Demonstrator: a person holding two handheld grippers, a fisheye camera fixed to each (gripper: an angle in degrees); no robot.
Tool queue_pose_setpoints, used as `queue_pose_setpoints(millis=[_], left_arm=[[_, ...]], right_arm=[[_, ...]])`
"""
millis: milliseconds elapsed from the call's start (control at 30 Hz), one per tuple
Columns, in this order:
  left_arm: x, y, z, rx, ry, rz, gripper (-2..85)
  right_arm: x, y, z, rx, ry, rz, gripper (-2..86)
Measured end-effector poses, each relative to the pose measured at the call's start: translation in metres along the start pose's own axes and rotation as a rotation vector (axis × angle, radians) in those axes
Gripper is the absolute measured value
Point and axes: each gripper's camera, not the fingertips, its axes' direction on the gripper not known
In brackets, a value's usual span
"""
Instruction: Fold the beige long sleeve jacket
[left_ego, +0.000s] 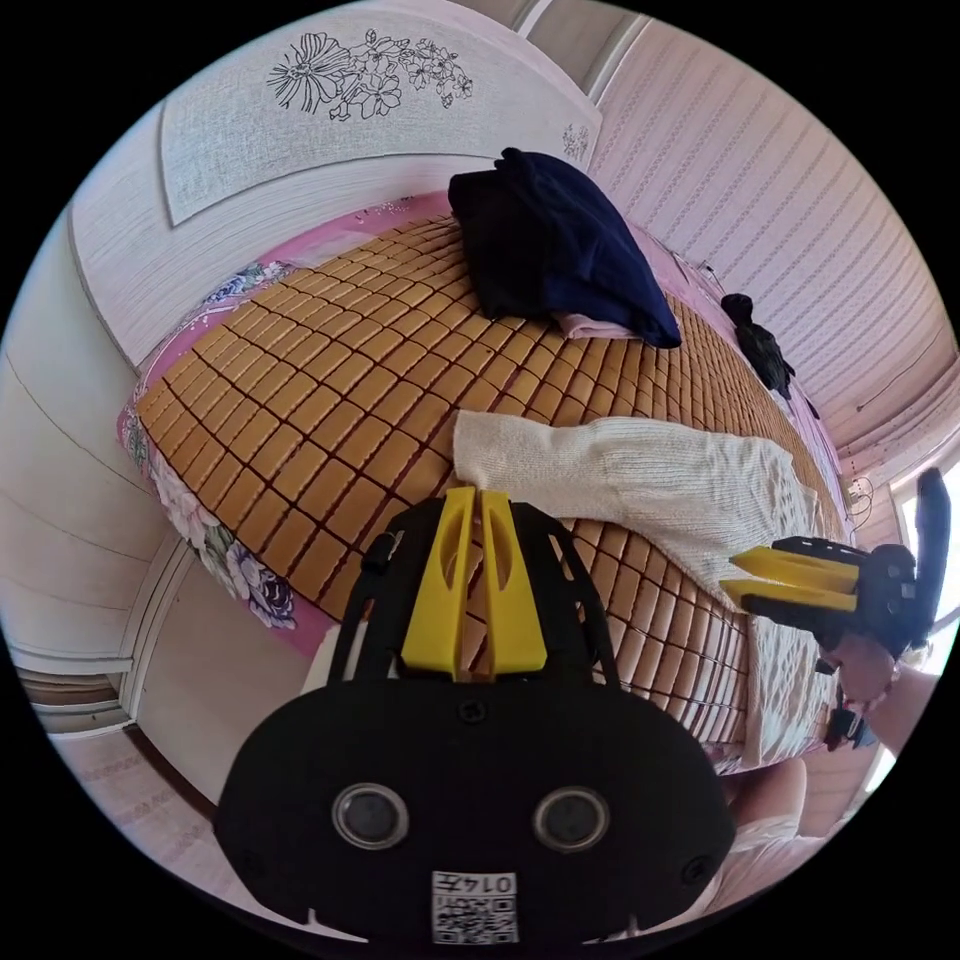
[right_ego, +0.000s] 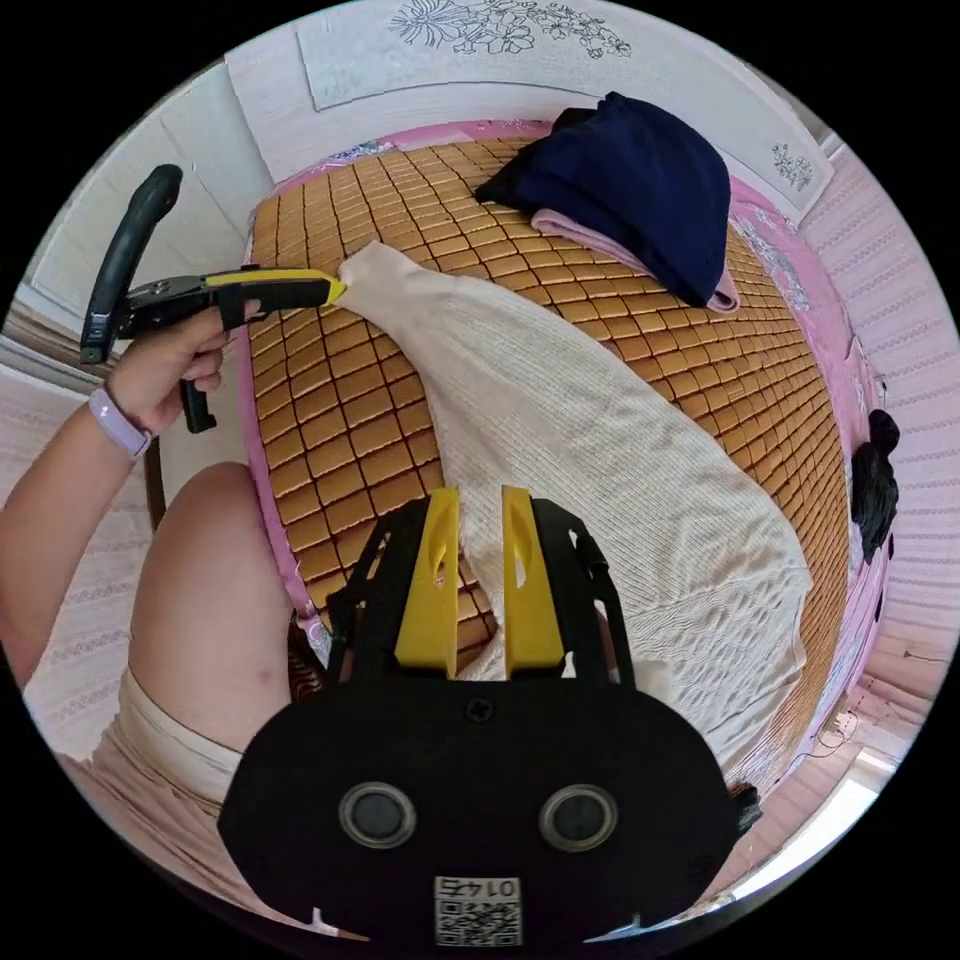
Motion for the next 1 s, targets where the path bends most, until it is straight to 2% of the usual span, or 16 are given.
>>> queue_pose_setpoints(millis=[100, 200, 300, 367, 467, 533, 633, 733, 800, 867, 933, 1000], left_arm=[[0.0, 0.008, 0.003, 0.001, 0.022, -0.021, -1.0], [-0.004, 0.014, 0.002, -0.006, 0.082, -0.148, -1.0], [0.023, 0.015, -0.034, 0.188, 0.207, -0.135, -1.0], [0.061, 0.011, -0.064, 0.296, 0.268, -0.024, -0.9], [0.153, 0.014, -0.111, 0.421, 0.43, 0.249, -0.6], [0.239, 0.034, -0.136, 0.457, 0.658, 0.393, 0.3], [0.348, 0.079, -0.14, 0.346, 0.912, 0.597, 5.0], [0.403, 0.135, -0.11, 0.153, 1.052, 0.722, 6.4], [0.413, 0.168, -0.084, 0.066, 0.99, 0.771, 6.4], [0.414, 0.194, -0.052, -0.01, 0.848, 0.803, 6.5], [0.411, 0.216, -0.012, -0.088, 0.61, 0.859, 6.5], [0.408, 0.222, 0.012, -0.151, 0.498, 0.862, 6.5]], right_arm=[[0.011, -0.005, -0.012, 0.025, -0.005, 0.035, 2.8], [0.019, -0.002, -0.028, 0.019, -0.003, 0.005, 1.3], [0.043, 0.016, -0.059, 0.121, -0.102, 0.092, 0.7], [0.065, 0.036, -0.083, 0.221, -0.181, 0.174, 0.7], [0.105, 0.085, -0.125, 0.355, -0.242, 0.309, 0.8], [0.125, 0.125, -0.15, 0.437, -0.266, 0.366, 1.0], [0.156, 0.204, -0.175, 0.478, -0.26, 0.506, 1.9], [0.185, 0.29, -0.175, 0.394, -0.202, 0.695, 4.0], [0.201, 0.354, -0.17, 0.295, -0.196, 0.831, 5.8], [0.208, 0.393, -0.17, 0.271, -0.213, 0.911, 6.4], [0.214, 0.421, -0.173, 0.27, -0.237, 0.971, 6.9], [0.223, 0.437, -0.183, 0.294, -0.25, 1.014, 7.4]])
